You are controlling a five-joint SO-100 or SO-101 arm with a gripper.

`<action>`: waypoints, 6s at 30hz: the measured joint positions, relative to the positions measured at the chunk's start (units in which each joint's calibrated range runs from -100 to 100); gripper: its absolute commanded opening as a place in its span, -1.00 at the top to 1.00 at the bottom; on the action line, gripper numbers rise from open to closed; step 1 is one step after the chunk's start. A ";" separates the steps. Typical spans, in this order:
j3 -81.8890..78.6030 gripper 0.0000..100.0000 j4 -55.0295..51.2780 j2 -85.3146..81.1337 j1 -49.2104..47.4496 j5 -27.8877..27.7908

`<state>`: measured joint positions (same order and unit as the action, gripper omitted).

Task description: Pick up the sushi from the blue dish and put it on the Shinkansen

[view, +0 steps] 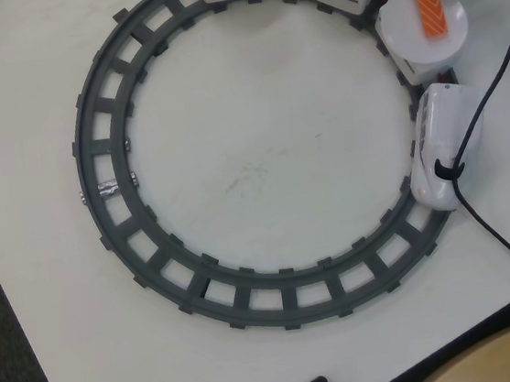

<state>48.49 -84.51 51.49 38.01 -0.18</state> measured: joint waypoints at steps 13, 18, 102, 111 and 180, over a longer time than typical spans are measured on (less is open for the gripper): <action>-3.51 0.95 -1.75 -14.57 8.27 1.10; -14.14 0.95 -1.75 -29.98 6.62 1.73; -50.79 0.68 6.74 -43.28 -20.87 -18.98; -53.13 0.68 5.07 -45.14 -23.95 -18.88; -88.79 0.96 12.42 -82.19 -50.73 -14.43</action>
<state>-40.30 -72.09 -30.69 -12.72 -14.61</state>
